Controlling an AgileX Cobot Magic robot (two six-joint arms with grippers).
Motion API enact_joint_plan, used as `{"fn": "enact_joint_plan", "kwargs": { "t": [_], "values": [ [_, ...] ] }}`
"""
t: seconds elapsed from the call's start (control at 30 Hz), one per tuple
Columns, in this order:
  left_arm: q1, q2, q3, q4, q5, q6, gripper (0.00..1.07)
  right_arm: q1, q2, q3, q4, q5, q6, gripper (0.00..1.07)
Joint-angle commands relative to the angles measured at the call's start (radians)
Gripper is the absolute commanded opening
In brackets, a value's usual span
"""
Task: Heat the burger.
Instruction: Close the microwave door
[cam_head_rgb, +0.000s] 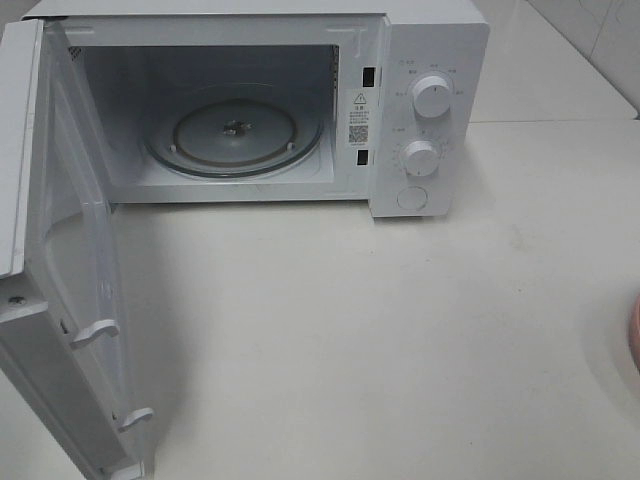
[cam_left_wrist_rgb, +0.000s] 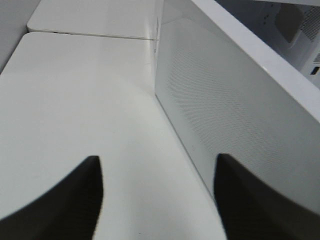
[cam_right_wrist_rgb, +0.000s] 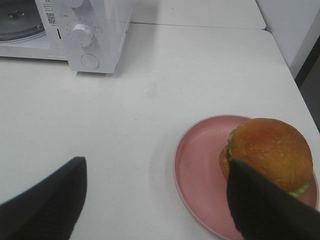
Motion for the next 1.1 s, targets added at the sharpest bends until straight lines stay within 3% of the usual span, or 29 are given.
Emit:
{"fn": "enact_joint_plan", "kwargs": {
  "t": [0.03, 0.07, 0.1, 0.37, 0.77, 1.07, 1.1],
  "values": [
    [0.003, 0.089, -0.007, 0.055, -0.039, -0.006, 0.12, -0.007, -0.027, 0.004, 0.000, -0.015, -0.006, 0.75],
    [0.003, 0.089, -0.007, 0.055, -0.039, -0.006, 0.12, -0.007, -0.027, 0.004, 0.000, -0.015, -0.006, 0.75],
    [0.003, 0.137, -0.007, 0.071, -0.039, -0.002, 0.00, -0.007, -0.027, 0.004, 0.000, -0.015, -0.006, 0.75],
    [0.003, 0.291, 0.029, 0.089, -0.180, -0.002, 0.00, -0.007, -0.027, 0.004, 0.000, -0.015, -0.006, 0.75],
    [0.003, 0.528, 0.283, 0.082, -0.823, 0.005, 0.00, -0.007, -0.027, 0.004, 0.000, -0.015, -0.006, 0.75],
    [-0.014, 0.723, 0.319, 0.094, -1.164, -0.029, 0.00, -0.007, -0.027, 0.004, 0.000, -0.015, -0.006, 0.75],
    [-0.032, 0.772, 0.319, 0.126, -1.262, -0.029, 0.00, -0.007, -0.027, 0.004, 0.000, -0.015, -0.006, 0.75]
  ]
}}
